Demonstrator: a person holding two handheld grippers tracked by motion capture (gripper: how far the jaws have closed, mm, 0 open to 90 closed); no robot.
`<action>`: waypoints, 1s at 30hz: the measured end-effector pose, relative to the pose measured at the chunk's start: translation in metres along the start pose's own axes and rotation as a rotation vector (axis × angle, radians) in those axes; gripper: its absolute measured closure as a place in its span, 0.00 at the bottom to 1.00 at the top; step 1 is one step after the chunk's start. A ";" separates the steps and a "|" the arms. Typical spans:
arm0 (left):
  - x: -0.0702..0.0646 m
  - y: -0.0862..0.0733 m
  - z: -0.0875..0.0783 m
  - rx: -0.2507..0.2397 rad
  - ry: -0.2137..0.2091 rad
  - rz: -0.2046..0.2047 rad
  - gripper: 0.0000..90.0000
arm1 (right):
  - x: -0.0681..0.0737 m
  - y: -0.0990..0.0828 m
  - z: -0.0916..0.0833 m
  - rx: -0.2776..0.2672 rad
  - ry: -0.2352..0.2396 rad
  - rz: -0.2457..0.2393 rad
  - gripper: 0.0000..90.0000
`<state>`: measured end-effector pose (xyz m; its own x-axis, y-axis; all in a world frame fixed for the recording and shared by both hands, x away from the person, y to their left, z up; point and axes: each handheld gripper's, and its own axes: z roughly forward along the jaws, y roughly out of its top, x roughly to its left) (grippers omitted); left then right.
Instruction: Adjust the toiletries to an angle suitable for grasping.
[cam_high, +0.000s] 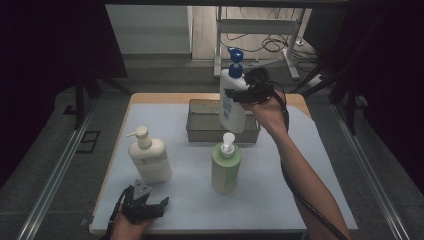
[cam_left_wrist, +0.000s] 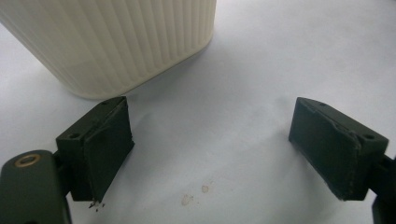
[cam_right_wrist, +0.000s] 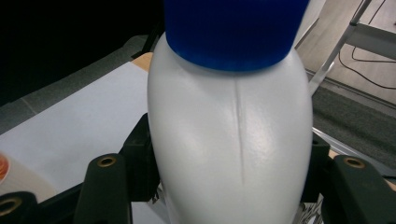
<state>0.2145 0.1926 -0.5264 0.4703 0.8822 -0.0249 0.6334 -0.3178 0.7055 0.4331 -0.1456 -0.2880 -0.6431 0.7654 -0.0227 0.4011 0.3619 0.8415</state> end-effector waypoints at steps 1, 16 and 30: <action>0.000 0.000 0.000 0.000 0.000 0.000 0.14 | 0.000 0.001 0.002 0.001 -0.003 -0.004 0.44; 0.000 0.000 0.000 0.001 -0.002 0.000 0.14 | 0.001 0.013 0.035 -0.008 -0.012 -0.004 0.45; 0.000 0.001 0.000 0.004 -0.002 0.003 0.14 | 0.006 0.011 0.067 -0.017 -0.014 -0.022 0.45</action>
<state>0.2151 0.1927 -0.5260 0.4731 0.8807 -0.0242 0.6345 -0.3215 0.7029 0.4775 -0.1006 -0.3148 -0.6425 0.7647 -0.0483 0.3762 0.3697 0.8496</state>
